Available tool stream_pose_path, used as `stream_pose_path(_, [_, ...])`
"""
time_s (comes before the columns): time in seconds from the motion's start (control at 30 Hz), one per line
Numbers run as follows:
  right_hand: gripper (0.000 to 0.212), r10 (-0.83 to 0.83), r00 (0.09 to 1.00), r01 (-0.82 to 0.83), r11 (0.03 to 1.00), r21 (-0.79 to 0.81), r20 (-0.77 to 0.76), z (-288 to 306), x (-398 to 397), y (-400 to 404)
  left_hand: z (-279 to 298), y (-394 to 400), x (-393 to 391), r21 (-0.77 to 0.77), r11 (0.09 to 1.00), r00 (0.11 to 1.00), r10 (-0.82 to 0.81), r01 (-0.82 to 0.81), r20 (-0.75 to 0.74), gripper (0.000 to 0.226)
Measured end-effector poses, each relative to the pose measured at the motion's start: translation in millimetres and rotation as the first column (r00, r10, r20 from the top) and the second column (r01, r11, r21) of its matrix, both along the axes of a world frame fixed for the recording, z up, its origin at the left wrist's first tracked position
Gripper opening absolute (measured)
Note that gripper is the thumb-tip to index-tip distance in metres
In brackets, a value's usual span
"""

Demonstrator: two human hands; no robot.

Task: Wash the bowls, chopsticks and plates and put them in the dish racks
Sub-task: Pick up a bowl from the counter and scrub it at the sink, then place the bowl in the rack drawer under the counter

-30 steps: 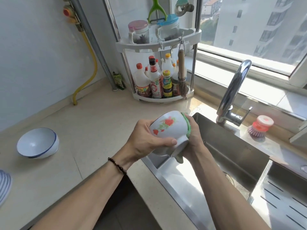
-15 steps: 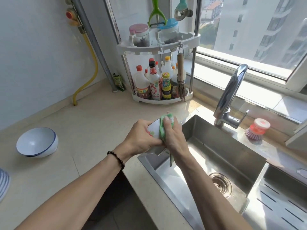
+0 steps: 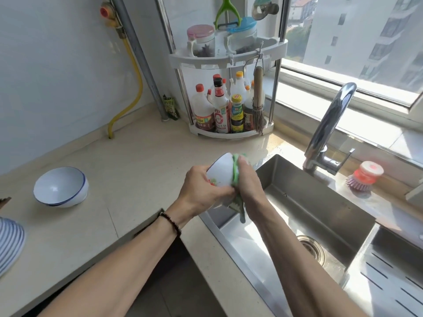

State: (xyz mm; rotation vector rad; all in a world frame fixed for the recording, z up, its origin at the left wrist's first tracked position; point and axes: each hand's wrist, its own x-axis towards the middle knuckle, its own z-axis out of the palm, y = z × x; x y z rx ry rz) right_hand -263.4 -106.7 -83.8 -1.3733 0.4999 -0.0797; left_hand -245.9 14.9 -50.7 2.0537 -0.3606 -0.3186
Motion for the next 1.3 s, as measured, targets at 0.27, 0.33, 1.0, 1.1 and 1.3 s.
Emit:
stream_pose_path(0.27, [0.045,0.108,0.991,-0.132,0.915,0.382,0.084,9,-3,-25,30,8,-2,-0.14,0.982,0.98,-0.147,0.129,-0.131,0.033])
stream_pose_path(0.33, [0.051,0.128,0.99,-0.142,0.846,0.514,0.062,6,-4,-34,34,13,-5,-0.239,0.961,0.969,-0.184,0.141,-0.168,0.04])
stream_pose_path(1.0, [0.046,0.232,0.972,-0.233,0.972,0.019,0.025,3,8,16,5,34,-14,-0.001,0.997,0.994,0.079,-0.079,-0.07,0.031])
stream_pose_path(1.1, [0.041,0.294,0.939,-0.248,0.938,-0.244,0.176,0,7,40,8,40,-10,0.074,0.98,0.983,0.185,-0.183,-0.014,0.022])
stream_pose_path(1.3, [0.055,0.386,0.922,-0.385,0.922,0.044,-0.017,4,13,58,14,81,-26,-0.082,0.983,0.98,0.153,-0.164,-0.124,0.025])
